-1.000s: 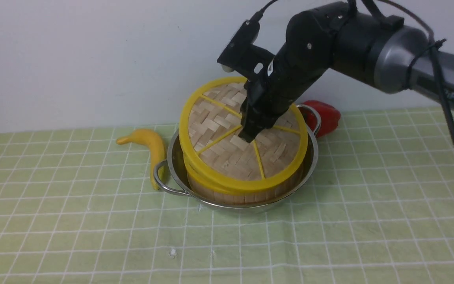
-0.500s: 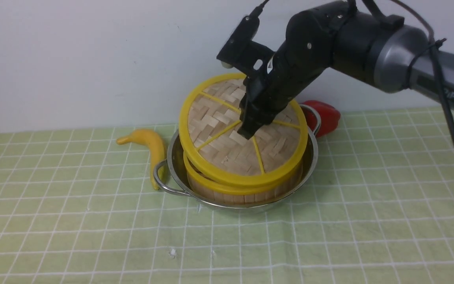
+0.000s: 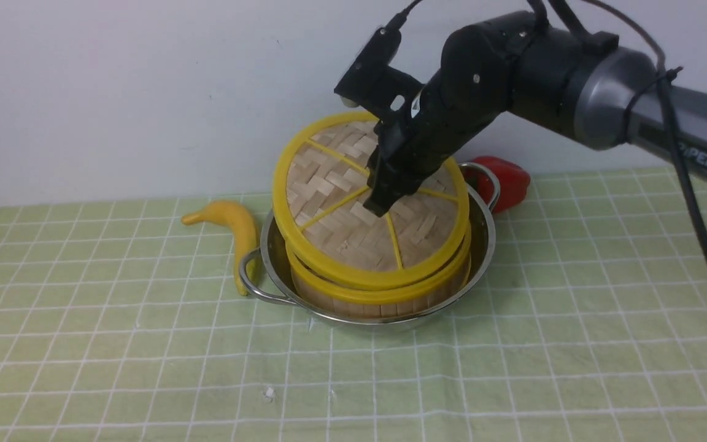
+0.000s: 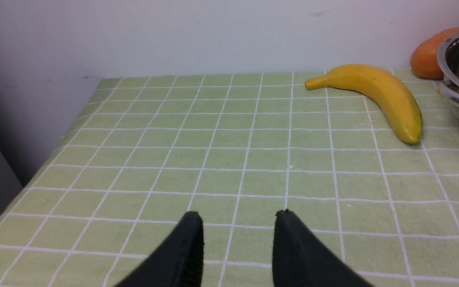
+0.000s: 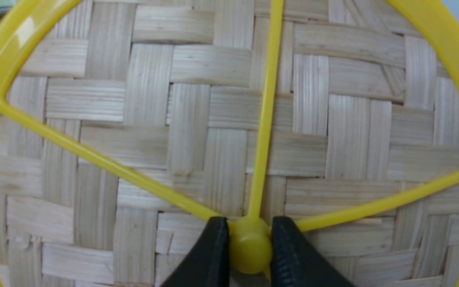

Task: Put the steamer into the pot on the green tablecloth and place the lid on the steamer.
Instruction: 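Place the yellow bamboo steamer lid onto the steamer in the pot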

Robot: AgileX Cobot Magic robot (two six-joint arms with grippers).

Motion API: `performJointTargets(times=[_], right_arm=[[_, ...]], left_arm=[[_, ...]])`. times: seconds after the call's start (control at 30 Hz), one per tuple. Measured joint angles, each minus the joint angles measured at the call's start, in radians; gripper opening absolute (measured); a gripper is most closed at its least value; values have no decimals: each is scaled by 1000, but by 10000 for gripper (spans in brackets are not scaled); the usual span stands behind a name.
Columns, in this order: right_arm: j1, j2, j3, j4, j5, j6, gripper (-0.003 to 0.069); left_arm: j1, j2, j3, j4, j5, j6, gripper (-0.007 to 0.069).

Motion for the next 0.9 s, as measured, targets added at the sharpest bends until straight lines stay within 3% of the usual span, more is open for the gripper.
performJointTargets(times=[0.43, 0.9], right_arm=[[0, -84, -2, -14, 84, 29, 146], [0, -3, -1, -15, 39, 30, 146]], left_arm=[[0, 0, 0, 0, 0, 0, 243], [0, 0, 0, 0, 0, 0, 243]])
